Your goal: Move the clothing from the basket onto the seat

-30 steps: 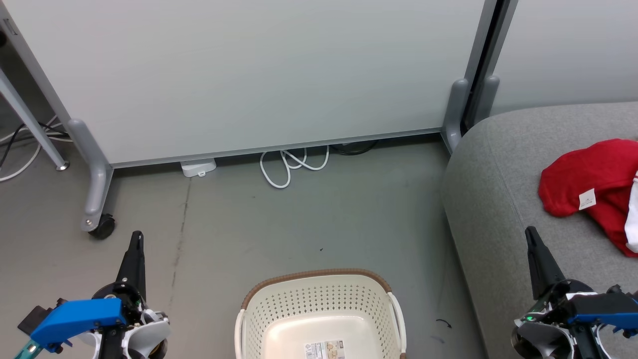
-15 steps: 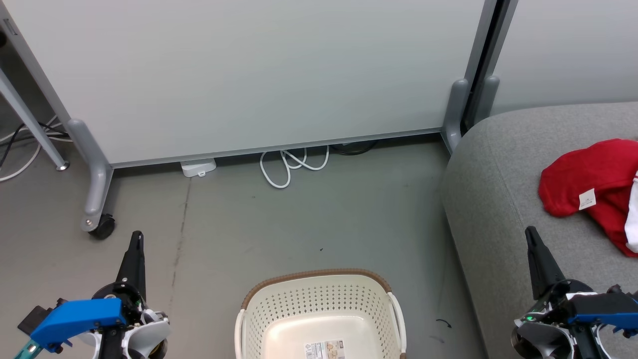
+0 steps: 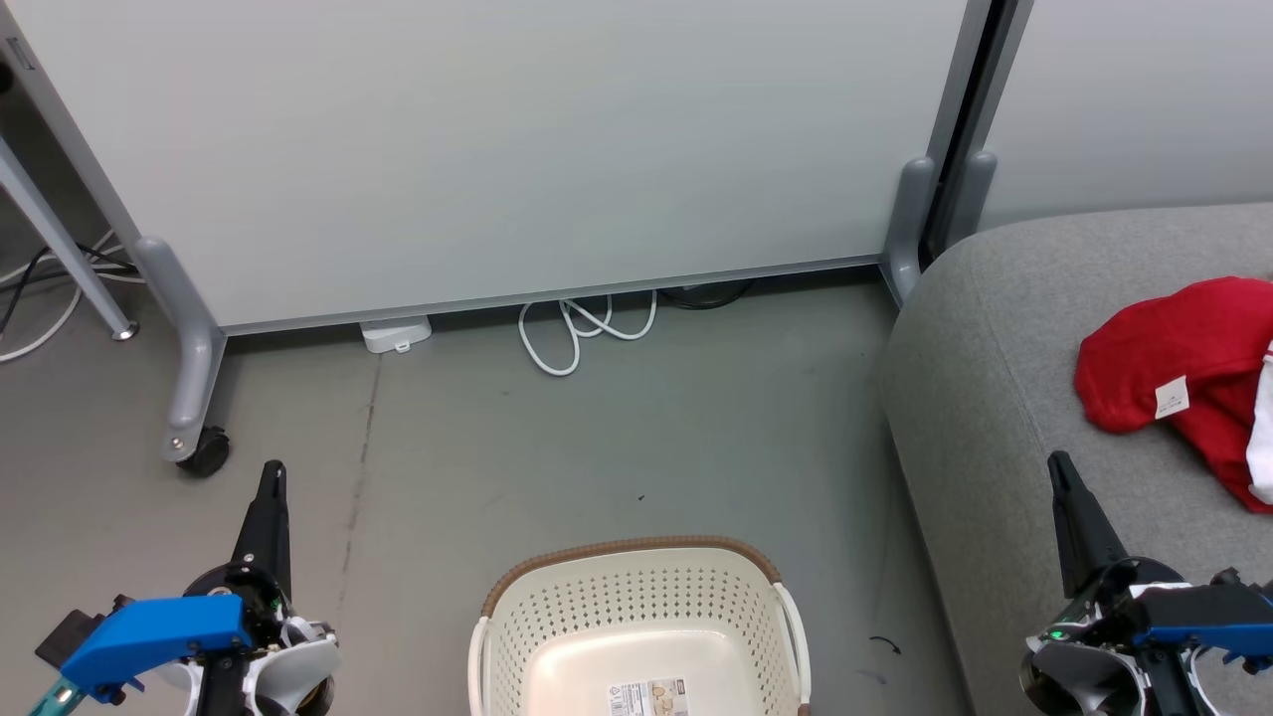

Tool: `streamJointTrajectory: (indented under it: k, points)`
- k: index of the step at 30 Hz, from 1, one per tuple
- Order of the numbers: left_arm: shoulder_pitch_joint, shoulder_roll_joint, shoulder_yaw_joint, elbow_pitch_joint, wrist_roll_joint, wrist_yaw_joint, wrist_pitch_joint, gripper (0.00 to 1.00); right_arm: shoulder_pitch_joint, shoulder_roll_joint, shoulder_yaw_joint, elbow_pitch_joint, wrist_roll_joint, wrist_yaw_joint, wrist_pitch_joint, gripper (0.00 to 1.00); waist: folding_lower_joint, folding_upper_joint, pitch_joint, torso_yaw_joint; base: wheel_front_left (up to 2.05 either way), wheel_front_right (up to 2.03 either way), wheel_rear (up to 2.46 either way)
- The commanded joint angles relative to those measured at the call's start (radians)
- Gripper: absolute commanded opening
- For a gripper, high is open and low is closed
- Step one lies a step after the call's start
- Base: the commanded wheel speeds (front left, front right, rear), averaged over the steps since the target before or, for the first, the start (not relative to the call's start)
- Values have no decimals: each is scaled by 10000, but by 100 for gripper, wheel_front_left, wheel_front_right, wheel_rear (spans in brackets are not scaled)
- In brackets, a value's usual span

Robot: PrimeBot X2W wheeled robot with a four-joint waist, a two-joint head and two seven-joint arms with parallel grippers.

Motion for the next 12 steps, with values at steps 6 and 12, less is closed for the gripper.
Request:
streamJointTrajectory:
  k: [6,12]
  points:
    - [-101,-8,23,-39,-31,-14,34,0,-100,-37,-15,-28,28,7,26,0,0,0,0,0,0,0,0]
    - [-101,-8,23,-39,-31,-14,33,0,-100,-37,-15,-28,28,7,26,0,0,0,0,0,0,0,0]
